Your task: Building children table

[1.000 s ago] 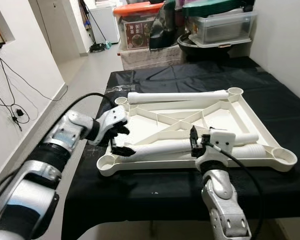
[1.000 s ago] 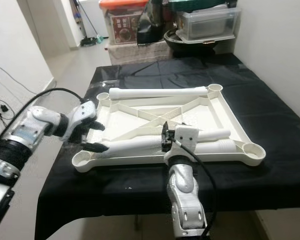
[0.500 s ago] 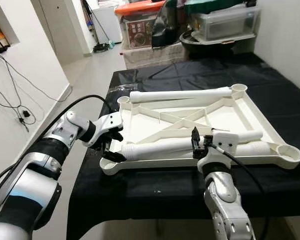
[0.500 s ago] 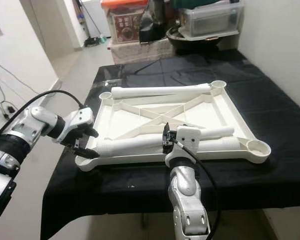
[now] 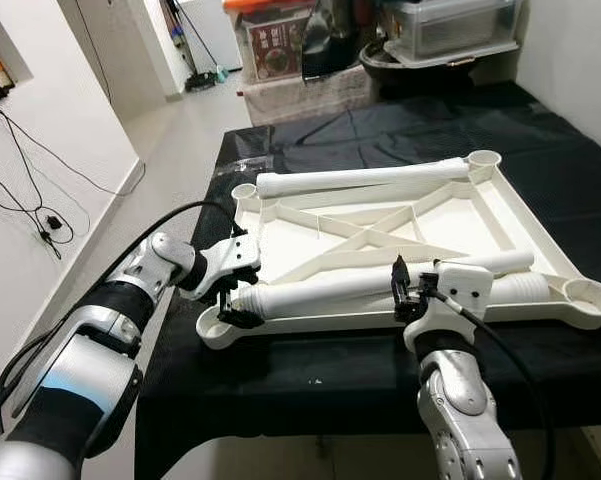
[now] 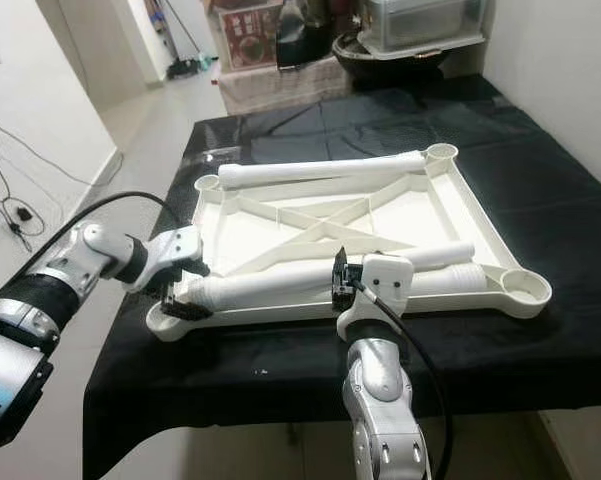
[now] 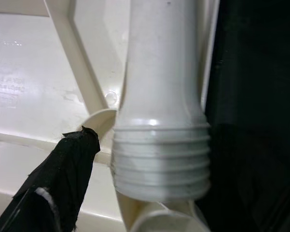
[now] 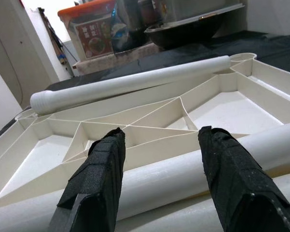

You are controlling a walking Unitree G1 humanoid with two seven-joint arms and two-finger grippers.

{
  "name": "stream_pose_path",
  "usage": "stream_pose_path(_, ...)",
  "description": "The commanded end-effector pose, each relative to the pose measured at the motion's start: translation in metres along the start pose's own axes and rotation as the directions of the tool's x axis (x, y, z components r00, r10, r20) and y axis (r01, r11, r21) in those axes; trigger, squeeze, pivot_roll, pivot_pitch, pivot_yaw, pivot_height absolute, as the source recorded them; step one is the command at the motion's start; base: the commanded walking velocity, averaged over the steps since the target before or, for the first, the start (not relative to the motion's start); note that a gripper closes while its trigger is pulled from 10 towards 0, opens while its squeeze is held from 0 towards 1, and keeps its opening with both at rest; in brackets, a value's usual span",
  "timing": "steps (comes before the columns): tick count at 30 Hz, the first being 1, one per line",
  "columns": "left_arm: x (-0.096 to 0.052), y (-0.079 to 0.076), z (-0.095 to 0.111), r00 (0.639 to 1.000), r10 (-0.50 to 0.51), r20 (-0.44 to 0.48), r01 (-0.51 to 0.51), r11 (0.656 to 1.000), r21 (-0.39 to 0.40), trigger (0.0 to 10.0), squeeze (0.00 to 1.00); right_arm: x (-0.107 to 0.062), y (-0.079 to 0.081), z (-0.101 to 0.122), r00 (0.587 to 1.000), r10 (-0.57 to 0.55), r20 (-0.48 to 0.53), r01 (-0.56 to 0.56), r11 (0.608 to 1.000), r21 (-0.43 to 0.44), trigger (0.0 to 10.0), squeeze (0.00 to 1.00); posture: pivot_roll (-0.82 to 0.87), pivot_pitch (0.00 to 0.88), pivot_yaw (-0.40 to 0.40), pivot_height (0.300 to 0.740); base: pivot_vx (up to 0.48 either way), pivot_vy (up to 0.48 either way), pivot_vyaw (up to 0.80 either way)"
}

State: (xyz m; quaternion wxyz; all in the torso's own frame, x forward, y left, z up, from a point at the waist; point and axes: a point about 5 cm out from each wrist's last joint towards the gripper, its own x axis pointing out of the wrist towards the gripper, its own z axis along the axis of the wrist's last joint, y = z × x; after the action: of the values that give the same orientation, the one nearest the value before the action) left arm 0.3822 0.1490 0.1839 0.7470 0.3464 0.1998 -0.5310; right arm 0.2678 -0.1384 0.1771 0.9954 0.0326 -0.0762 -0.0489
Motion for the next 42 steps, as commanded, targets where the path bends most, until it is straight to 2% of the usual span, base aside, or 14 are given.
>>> stream_pose_path(1, 0.000, -0.001, -0.005, 1.000, -0.004, -0.026, 0.004, 1.000, -0.005, 10.0, 0.00, -0.002, 0.005, 0.001, 1.000, 0.018, -0.009, -0.018, 1.000, 0.005, 10.0, 0.00, 0.11, 0.147, 0.180, 0.740, 0.000, 0.000, 0.00)
stream_pose_path(7, 0.004, -0.003, -0.006, 1.000, -0.021, -0.020, 0.021, 1.000, -0.009, 10.0, 0.00, -0.003, 0.004, 0.004, 1.000, 0.013, -0.013, -0.013, 1.000, 0.003, 10.0, 0.00, 0.11, 0.157, 0.180, 0.740, 0.000, 0.000, 0.00)
stream_pose_path(8, 0.004, -0.004, -0.006, 0.999, -0.034, -0.009, 0.034, 0.999, -0.018, 1.5, 0.00, -0.003, 0.004, 0.004, 1.000, 0.012, -0.014, -0.012, 1.000, 0.002, 10.0, 0.00, 0.11, 0.157, 0.179, 0.740, 0.000, 0.000, 0.00)
stream_pose_path(9, 0.005, -0.005, -0.005, 0.999, -0.041, -0.001, 0.041, 0.999, -0.026, 0.0, 0.00, -0.004, 0.004, 0.005, 1.000, 0.011, -0.015, -0.011, 1.000, 0.002, 10.0, 0.00, 0.11, 0.157, 0.179, 0.740, 0.000, 0.000, 0.00)
stream_pose_path(21, 0.000, -0.001, -0.007, 1.000, -0.018, 0.004, 0.018, 0.999, -0.027, 0.0, 0.00, 0.001, 0.003, 0.006, 1.000, 0.012, -0.016, -0.012, 1.000, 0.007, 10.0, 0.00, 0.11, 0.142, 0.171, 0.740, 0.000, 0.000, 0.00)
stream_pose_path(29, -0.010, 0.008, 0.002, 0.997, 0.044, 0.070, -0.042, 0.998, -0.039, 0.0, 0.00, 0.015, 0.011, 0.016, 0.998, 0.051, 0.031, -0.053, 0.996, 0.069, 10.0, 0.00, 0.10, 0.089, 0.156, 0.740, 0.000, 0.000, 0.00)
stream_pose_path(33, -0.013, 0.011, 0.004, 0.995, 0.060, 0.083, -0.057, 0.998, -0.036, 0.0, 0.00, 0.019, 0.013, 0.018, 0.997, 0.059, 0.044, -0.062, 0.995, 0.074, 10.0, 0.00, 0.10, 0.070, 0.150, 0.740, 0.000, 0.000, 0.00)
stream_pose_path(34, -0.017, 0.015, 0.007, 0.989, 0.097, 0.108, -0.094, 0.995, -0.035, 0.0, 0.00, 0.023, 0.014, 0.021, 0.996, 0.069, 0.060, -0.074, 0.994, 0.083, 10.0, 0.00, 0.10, 0.043, 0.138, 0.740, 0.000, 0.000, 0.00)
stream_pose_path(38, -0.020, 0.017, 0.009, 0.984, 0.120, 0.129, -0.116, 0.993, -0.036, 0.0, 0.00, 0.026, 0.016, 0.023, 0.995, 0.076, 0.070, -0.082, 0.993, 0.088, 10.0, 0.00, 0.10, 0.039, 0.137, 0.740, 0.000, 0.000, 0.00)
stream_pose_path(39, -0.022, 0.018, 0.010, 0.981, 0.130, 0.141, -0.125, 0.991, -0.041, 2.5, 0.00, 0.027, 0.016, 0.024, 0.994, 0.081, 0.075, -0.088, 0.992, 0.095, 10.0, 0.00, 0.09, 0.025, 0.136, 0.740, 0.000, 0.000, 0.00)
stream_pose_path(40, -0.022, 0.018, 0.010, 0.981, 0.130, 0.141, -0.125, 0.991, -0.041, 2.5, 0.00, 0.027, 0.016, 0.024, 0.994, 0.081, 0.075, -0.088, 0.992, 0.095, 10.0, 0.00, 0.09, 0.025, 0.136, 0.740, 0.000, 0.000, 0.00)
stream_pose_path(41, -0.025, 0.022, 0.012, 0.961, 0.199, 0.193, -0.192, 0.980, -0.053, 10.0, 0.00, 0.031, 0.019, 0.026, 0.992, 0.100, 0.076, -0.111, 0.983, 0.149, 10.0, 0.00, 0.08, 0.000, 0.130, 0.740, 0.000, 0.000, 0.00)
stream_pose_path(42, -0.025, 0.022, 0.012, 0.961, 0.199, 0.193, -0.192, 0.980, -0.053, 10.0, 0.00, 0.031, 0.019, 0.026, 0.992, 0.100, 0.076, -0.111, 0.983, 0.149, 10.0, 0.00, 0.08, 0.000, 0.130, 0.740, 0.000, 0.000, 0.00)
